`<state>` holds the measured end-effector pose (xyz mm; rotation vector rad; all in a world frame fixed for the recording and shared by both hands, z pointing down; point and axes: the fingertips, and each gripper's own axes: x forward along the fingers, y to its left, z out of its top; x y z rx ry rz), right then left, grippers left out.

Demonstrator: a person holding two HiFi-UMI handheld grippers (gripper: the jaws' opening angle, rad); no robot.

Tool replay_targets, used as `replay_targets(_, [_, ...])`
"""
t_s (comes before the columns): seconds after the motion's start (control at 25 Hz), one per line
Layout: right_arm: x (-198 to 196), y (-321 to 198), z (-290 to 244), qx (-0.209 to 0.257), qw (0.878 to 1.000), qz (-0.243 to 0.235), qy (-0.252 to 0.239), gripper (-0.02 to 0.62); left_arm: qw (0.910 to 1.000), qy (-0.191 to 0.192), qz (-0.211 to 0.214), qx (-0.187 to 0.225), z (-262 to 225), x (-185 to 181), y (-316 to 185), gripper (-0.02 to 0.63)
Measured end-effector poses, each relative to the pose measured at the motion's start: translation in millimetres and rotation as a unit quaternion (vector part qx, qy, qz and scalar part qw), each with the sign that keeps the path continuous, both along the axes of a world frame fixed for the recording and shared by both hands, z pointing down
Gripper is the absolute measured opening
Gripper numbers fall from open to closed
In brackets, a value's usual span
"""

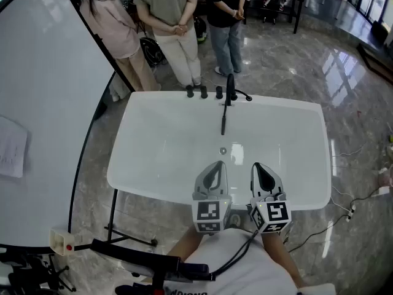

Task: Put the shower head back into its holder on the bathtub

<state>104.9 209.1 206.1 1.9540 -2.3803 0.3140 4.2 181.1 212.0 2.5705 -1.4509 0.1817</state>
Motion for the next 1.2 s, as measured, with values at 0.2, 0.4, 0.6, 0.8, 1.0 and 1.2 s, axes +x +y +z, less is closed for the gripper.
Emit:
replay_targets(0.2, [0, -1, 1, -0.002, 1.0, 0.0, -0.001, -0.005, 1.0, -0.003, 0.003, -0.001, 1, 0, -1, -0.003])
replay_targets(0.4, [-1, -2, 1, -0.004, 1.0, -0.002, -0.002, -0.005, 1.0, -0.004, 0.002, -0.002, 0, 0, -1, -0.003])
replay_targets(0.6, [-7, -4, 1, 0.002, 1.0, -0.017, -0.001, -0.005, 1.0, -0.004, -0.001, -0.004, 2, -2, -2, -0.003])
replay_targets(0.8, [-15, -8, 4, 0.005, 0.999, -0.041, 0.017, -0.005, 0.9999, -0.003, -0.005, -0.01, 4, -6, -4, -0.003])
replay_targets(1.0, [-24, -23, 0, 0.021, 0.997, -0.069, 0.04, -0.005, 0.9996, 0.0, -0.01, -0.026, 11, -19, -8, -0.005])
replay_targets(1.2, [-31, -41, 7, 0.017, 0.995, -0.075, 0.062, -0.005, 0.999, -0.011, -0.001, -0.044, 25, -30, -14, -0.003])
